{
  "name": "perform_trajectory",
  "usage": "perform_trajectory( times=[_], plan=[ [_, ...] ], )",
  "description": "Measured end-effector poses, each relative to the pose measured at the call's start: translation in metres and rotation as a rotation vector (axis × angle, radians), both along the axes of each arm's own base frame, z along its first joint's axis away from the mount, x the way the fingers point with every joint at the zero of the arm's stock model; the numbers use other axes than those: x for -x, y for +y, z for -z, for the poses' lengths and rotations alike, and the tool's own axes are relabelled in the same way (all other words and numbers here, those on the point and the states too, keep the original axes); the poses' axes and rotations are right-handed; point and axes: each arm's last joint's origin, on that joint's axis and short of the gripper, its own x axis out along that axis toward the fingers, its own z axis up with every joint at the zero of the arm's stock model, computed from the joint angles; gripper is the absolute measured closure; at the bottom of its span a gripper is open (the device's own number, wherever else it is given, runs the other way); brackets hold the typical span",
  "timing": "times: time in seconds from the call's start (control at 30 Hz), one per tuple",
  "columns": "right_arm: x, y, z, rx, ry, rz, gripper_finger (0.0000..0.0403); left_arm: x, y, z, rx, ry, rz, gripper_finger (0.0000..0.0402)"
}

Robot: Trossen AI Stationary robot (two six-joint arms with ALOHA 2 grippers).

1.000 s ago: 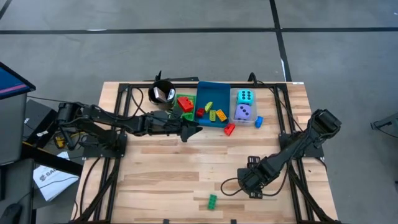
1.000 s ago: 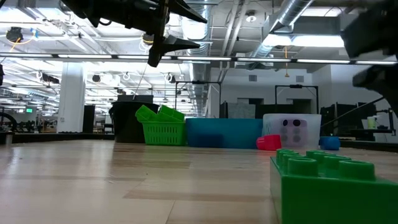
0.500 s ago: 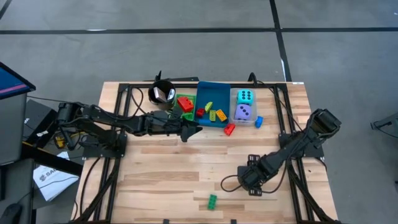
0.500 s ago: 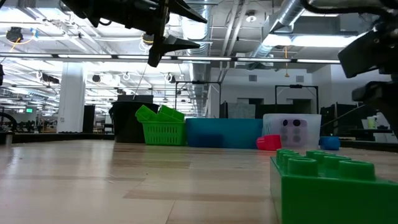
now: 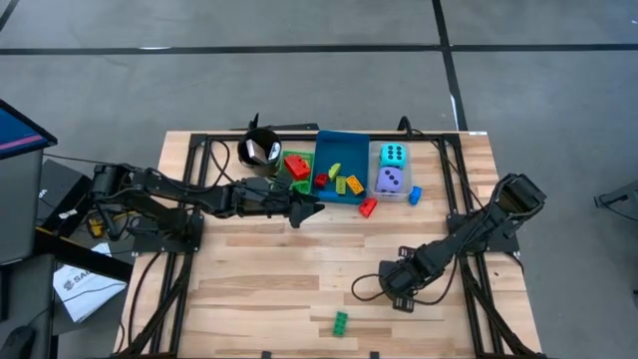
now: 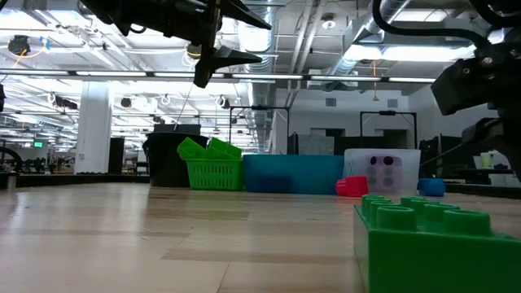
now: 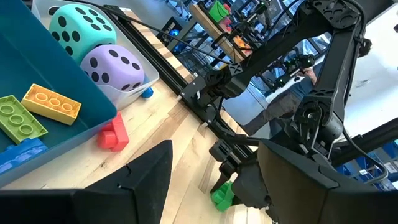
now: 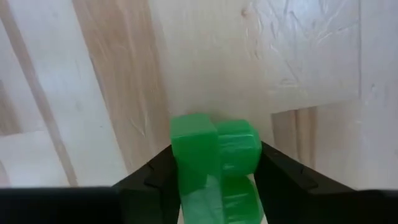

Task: Pick & Place Toys
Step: Put the large stud green game piece into the green bin

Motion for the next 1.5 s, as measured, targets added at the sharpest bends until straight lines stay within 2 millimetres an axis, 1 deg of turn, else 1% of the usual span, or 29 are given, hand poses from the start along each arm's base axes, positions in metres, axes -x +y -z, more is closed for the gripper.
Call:
perform_trajectory(
  times=[0.17, 0.27, 0.33, 0.43, 0.53, 0.63, 0.77, 0.9, 0.97, 1.07, 1.2, 1.27, 1.33, 1.43, 1.5],
  plan=[
    [-0.002, 0.002, -0.002, -0.024, -0.006, 0.055, 0.0246, 0.004, 0.003, -0.003, 0.001, 0.013, -0.007, 0.0170],
    [-0.005, 0.005, -0.012, -0.053, -0.038, 0.084, 0.0246, 0.015, 0.009, -0.009, 0.001, 0.054, -0.027, 0.0170],
    [-0.006, 0.005, -0.021, -0.058, -0.066, 0.109, 0.0246, 0.028, 0.015, -0.017, 0.002, 0.081, -0.053, 0.0170],
    [-0.010, 0.004, -0.038, -0.034, -0.144, 0.163, 0.0246, 0.051, 0.026, -0.032, 0.004, 0.096, -0.102, 0.0170],
    [-0.016, -0.003, -0.057, 0.024, -0.226, 0.233, 0.0246, 0.078, 0.034, -0.047, 0.006, 0.087, -0.152, 0.0170],
    [-0.025, -0.015, -0.077, 0.076, -0.326, 0.307, 0.0246, 0.103, 0.038, -0.062, 0.004, 0.053, -0.189, 0.0170],
    [-0.045, -0.036, -0.104, 0.155, -0.467, 0.382, 0.0246, 0.130, 0.038, -0.071, 0.004, 0.038, -0.215, 0.0170],
    [-0.071, -0.060, -0.133, 0.185, -0.634, 0.405, 0.0246, 0.144, 0.036, -0.073, 0.006, 0.053, -0.223, 0.0170],
    [-0.085, -0.072, -0.150, 0.178, -0.742, 0.410, 0.0246, 0.145, 0.036, -0.072, 0.009, 0.057, -0.212, 0.0170],
    [-0.098, -0.089, -0.174, 0.193, -0.875, 0.417, 0.0246, 0.143, 0.035, -0.071, 0.022, 0.056, -0.181, 0.0170],
    [-0.108, -0.114, -0.202, 0.262, -0.986, 0.408, 0.0246, 0.137, 0.037, -0.067, 0.060, 0.081, -0.184, 0.0170],
    [-0.111, -0.128, -0.210, 0.309, -1.017, 0.403, 0.0246, 0.135, 0.037, -0.066, 0.060, 0.084, -0.184, 0.0170],
    [-0.113, -0.144, -0.214, 0.354, -1.038, 0.410, 0.0246, 0.134, 0.037, -0.066, 0.056, 0.086, -0.186, 0.0170],
    [-0.116, -0.169, -0.215, 0.383, -1.056, 0.404, 0.0246, 0.135, 0.038, -0.066, 0.047, 0.090, -0.226, 0.0170],
    [-0.122, -0.186, -0.212, 0.378, -1.066, 0.388, 0.0246, 0.137, 0.039, -0.067, 0.035, 0.078, -0.273, 0.0170]
  ],
)
